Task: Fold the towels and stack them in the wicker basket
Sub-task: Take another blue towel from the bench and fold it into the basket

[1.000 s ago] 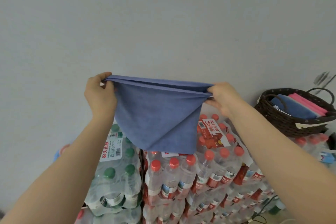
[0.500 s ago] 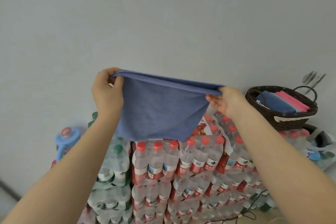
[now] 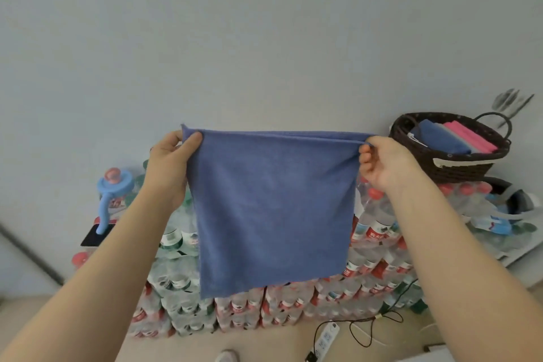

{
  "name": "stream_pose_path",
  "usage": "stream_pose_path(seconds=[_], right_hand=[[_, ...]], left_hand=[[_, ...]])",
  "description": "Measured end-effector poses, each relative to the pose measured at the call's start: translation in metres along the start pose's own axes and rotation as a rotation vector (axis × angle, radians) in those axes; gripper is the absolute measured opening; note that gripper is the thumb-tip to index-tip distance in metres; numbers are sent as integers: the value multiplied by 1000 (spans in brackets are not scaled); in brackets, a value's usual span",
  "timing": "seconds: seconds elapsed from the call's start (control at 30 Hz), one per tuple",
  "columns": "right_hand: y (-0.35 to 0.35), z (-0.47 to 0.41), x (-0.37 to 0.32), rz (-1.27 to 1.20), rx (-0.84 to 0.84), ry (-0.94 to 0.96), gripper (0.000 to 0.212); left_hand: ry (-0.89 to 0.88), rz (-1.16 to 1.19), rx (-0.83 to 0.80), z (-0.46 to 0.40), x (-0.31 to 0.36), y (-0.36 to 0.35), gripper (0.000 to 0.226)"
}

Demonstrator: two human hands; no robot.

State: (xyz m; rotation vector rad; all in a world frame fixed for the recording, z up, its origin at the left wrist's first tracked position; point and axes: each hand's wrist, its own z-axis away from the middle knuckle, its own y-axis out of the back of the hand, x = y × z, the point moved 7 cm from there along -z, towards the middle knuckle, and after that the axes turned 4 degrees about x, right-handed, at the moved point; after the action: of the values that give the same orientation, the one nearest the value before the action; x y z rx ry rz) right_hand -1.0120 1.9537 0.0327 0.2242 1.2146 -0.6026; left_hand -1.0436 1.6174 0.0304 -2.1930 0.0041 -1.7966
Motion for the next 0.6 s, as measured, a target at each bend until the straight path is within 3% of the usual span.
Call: stream_pose_path(seconds=[0.13, 0.27, 0.4, 0.6], right_hand=[[0, -24, 41, 477, -12, -112, 24], [-15, -48, 67, 280, -40, -256, 22], [-45, -75, 74, 17, -7, -253, 22], [-90, -124, 71, 168, 19, -123, 21]], left_hand=[[155, -183, 60, -13, -59, 22, 22], [268, -197, 16, -37, -97, 27, 20], [301, -221, -43, -73, -118, 20, 18], [221, -413, -181, -138, -135, 11, 20]])
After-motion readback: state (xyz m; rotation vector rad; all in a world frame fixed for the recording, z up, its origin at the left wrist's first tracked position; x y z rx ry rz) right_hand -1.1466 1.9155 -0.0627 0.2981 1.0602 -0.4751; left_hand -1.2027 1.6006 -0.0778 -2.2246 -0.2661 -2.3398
